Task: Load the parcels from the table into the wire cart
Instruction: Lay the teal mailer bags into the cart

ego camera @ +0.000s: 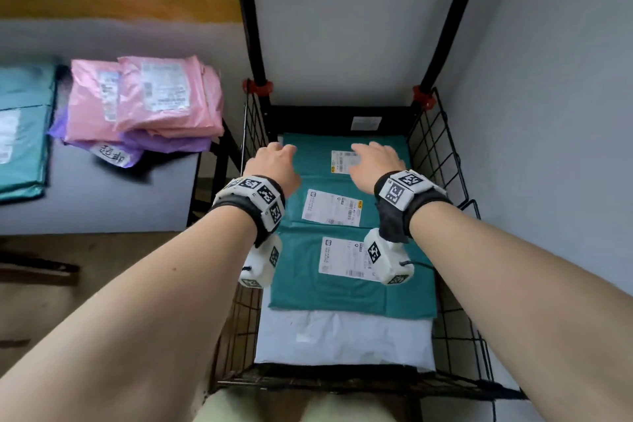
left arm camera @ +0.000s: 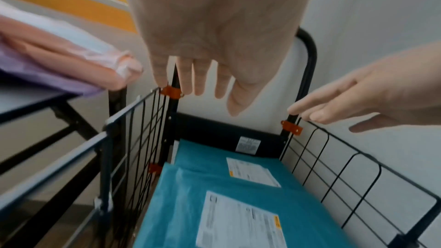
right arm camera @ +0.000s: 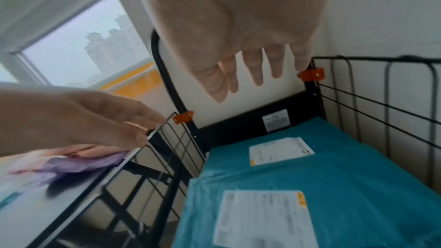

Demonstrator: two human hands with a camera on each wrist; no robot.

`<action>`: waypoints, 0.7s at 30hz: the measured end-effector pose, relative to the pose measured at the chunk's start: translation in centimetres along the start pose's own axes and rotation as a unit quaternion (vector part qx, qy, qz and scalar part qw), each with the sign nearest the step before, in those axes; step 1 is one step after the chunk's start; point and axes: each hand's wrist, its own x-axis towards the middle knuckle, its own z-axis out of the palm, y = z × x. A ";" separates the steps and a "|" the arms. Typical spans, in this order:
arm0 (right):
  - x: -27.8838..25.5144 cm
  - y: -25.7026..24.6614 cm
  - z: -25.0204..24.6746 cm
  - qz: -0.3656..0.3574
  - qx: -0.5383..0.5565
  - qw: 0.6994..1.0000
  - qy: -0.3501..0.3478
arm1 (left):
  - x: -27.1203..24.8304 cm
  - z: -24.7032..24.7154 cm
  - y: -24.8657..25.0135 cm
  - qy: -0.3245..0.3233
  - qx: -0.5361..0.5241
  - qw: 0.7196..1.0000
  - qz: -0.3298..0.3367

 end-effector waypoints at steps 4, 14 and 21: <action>-2.1 -5.1 -1.9 -0.023 -0.006 0.999 0.023 | -1.8 -4.0 -2.0 0.031 0.038 0.998 0.031; -8.1 -22.0 -1.9 -0.045 -0.024 0.998 0.045 | -8.2 -11.8 -15.2 0.090 0.079 0.992 0.041; -10.3 -34.9 1.7 -0.089 -0.029 0.995 0.046 | -11.7 -14.9 -27.0 0.113 0.079 0.990 0.003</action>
